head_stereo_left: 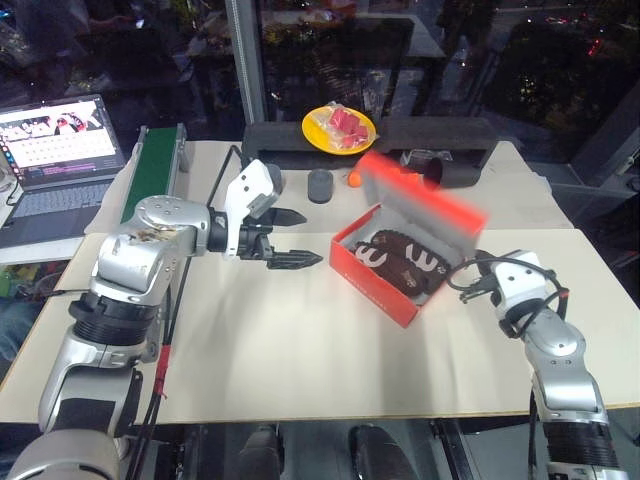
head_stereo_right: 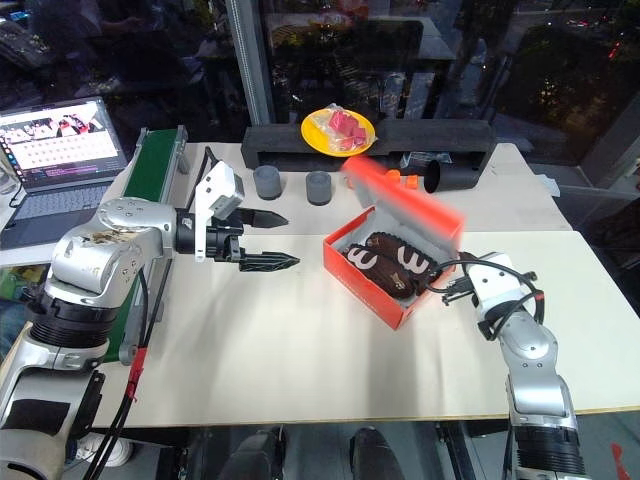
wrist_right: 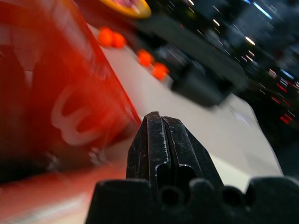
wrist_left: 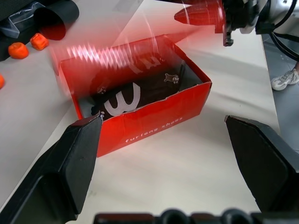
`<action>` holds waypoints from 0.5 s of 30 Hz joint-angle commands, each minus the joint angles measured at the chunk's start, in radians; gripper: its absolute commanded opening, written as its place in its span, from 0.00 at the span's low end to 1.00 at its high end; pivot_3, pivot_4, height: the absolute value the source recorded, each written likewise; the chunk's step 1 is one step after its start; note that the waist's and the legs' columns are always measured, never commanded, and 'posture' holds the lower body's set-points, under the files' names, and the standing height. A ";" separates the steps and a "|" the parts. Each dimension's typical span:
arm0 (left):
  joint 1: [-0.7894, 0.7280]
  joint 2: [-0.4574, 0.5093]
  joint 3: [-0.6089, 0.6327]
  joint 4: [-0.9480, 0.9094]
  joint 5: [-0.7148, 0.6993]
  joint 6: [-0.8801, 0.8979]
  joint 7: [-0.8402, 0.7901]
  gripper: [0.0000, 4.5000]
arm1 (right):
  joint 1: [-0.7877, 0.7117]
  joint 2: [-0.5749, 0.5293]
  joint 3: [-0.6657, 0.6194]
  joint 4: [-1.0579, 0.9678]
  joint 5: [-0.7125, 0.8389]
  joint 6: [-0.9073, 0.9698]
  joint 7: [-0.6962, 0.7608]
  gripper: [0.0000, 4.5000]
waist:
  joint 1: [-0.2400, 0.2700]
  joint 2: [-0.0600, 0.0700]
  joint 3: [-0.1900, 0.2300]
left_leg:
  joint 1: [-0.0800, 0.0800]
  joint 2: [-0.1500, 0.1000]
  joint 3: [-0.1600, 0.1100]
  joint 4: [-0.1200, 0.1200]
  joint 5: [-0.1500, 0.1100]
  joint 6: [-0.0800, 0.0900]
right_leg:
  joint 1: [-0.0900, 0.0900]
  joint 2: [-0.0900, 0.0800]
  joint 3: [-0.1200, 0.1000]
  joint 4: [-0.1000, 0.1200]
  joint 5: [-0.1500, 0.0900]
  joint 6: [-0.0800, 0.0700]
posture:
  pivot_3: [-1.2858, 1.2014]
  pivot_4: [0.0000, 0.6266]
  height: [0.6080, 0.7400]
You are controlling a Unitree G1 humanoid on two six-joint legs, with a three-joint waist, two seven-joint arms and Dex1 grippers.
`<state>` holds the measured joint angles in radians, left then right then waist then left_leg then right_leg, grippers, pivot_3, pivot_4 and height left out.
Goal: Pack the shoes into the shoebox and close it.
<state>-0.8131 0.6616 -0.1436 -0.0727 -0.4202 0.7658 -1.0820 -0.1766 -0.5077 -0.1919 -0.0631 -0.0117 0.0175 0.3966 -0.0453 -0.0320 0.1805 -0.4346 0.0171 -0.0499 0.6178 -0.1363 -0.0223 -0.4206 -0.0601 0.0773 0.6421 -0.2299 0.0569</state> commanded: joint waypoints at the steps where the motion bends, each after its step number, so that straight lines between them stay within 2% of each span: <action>1: -0.019 0.002 0.013 -0.014 0.001 -0.022 0.002 1.00 | 0.006 -0.032 0.011 -0.079 0.064 0.052 0.077 0.00 | 0.001 0.000 0.000 | 0.000 0.000 0.000 0.000 0.000 0.000 | 0.000 0.000 0.000 0.000 0.000 0.000 | 0.52 0.24 1.00; 4: -0.015 0.000 0.017 -0.017 0.000 -0.022 0.009 1.00 | -0.001 -0.031 0.018 -0.123 0.151 0.162 0.139 0.00 | 0.001 0.000 0.000 | 0.000 0.000 0.000 0.000 0.000 0.000 | 0.000 0.000 0.000 0.000 0.000 0.000 | 0.52 0.24 1.00; 8: 0.012 -0.008 0.029 -0.028 -0.005 -0.020 0.032 1.00 | -0.126 0.045 -0.006 -0.143 0.327 0.456 0.096 0.00 | -0.005 0.000 0.000 | 0.000 0.000 0.000 0.000 0.000 0.000 | 0.000 0.000 0.000 0.000 0.000 0.000 | 0.52 0.24 1.00; 11: 0.029 -0.017 0.033 -0.035 -0.002 -0.025 0.054 1.00 | -0.178 0.059 0.049 -0.130 0.335 0.609 0.078 0.00 | -0.005 0.000 0.000 | 0.002 0.000 0.000 0.001 0.000 0.000 | 0.000 0.000 0.001 0.002 0.001 -0.001 | 0.52 0.24 1.00; 15: 0.039 -0.027 0.041 -0.043 -0.004 -0.025 0.079 1.00 | -0.181 0.039 0.135 -0.114 0.308 0.708 0.097 0.00 | 0.004 0.000 0.000 | 0.000 0.000 -0.001 0.000 0.000 0.000 | 0.000 0.000 0.000 0.003 0.000 -0.002 | 0.52 0.24 1.00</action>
<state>-0.7689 0.6383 -0.1366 -0.0785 -0.4205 0.7625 -1.0186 -0.3533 -0.4491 -0.0856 -0.1610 0.2973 0.6747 0.4811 -0.0410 -0.0322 0.1806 -0.4348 0.0166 -0.0505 0.6181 -0.1362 -0.0222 -0.4215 -0.0603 0.0773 0.6447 -0.2296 0.0551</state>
